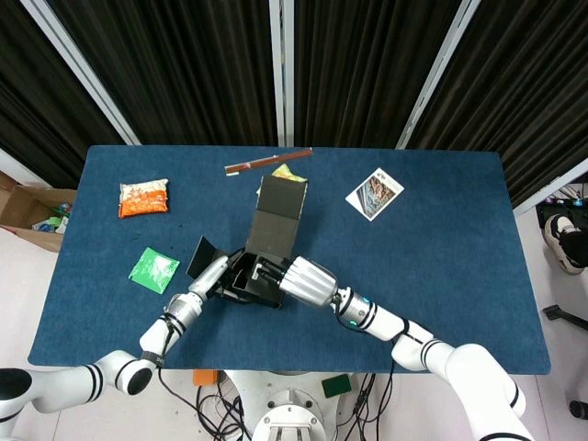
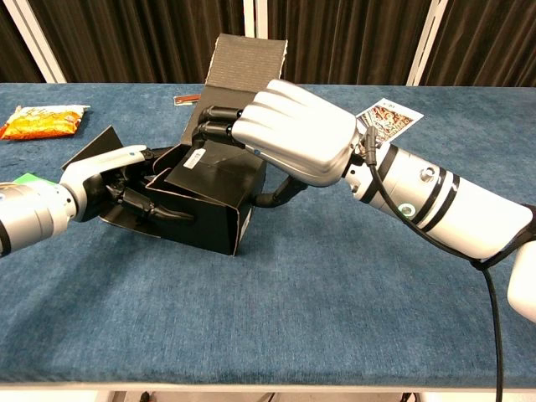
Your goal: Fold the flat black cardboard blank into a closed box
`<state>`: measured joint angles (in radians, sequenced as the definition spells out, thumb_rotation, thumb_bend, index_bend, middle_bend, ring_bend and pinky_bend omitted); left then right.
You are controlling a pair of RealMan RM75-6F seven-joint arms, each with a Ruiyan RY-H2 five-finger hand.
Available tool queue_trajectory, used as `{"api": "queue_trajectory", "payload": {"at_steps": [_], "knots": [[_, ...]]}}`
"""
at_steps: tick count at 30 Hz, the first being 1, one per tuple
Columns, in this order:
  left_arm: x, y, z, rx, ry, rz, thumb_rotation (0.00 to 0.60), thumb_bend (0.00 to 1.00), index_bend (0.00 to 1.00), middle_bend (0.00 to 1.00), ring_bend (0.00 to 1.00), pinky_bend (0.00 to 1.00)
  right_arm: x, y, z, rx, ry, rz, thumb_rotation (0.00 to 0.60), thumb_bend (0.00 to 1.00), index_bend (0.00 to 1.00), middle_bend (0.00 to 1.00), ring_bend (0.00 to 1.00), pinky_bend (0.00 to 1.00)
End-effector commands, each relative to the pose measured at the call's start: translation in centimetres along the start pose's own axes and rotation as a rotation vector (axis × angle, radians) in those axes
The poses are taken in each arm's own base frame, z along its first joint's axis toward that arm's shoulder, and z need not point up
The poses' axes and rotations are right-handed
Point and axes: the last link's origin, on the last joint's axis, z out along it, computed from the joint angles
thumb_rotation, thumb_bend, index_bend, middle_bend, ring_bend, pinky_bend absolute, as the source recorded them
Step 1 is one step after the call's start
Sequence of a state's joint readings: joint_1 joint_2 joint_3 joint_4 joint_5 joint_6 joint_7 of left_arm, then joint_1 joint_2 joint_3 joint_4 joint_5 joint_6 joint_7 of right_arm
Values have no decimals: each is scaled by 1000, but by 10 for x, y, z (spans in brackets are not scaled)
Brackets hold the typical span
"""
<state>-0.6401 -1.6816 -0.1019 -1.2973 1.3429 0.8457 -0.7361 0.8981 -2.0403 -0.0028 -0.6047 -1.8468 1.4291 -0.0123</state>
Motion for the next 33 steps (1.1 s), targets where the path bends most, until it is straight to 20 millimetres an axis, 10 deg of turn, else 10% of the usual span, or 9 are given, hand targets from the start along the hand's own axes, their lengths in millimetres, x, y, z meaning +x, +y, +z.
{"api": "queue_trajectory", "payload": {"at_steps": [1, 8, 33], "knots": [[0, 1, 0, 0, -2, 5, 600, 0, 144, 221, 632, 787, 0, -1, 1, 6, 7, -2, 600, 59, 320, 257, 719, 1000], [-1, 2, 0, -3, -5, 22, 600, 0, 138, 217, 632, 787, -4, 0, 2, 21, -14, -10, 600, 154, 409, 412, 720, 1000], [-5, 5, -1, -19, -16, 71, 491, 0, 50, 156, 624, 784, -10, -3, -7, 33, -83, -3, 600, 153, 427, 396, 720, 1000]]}}
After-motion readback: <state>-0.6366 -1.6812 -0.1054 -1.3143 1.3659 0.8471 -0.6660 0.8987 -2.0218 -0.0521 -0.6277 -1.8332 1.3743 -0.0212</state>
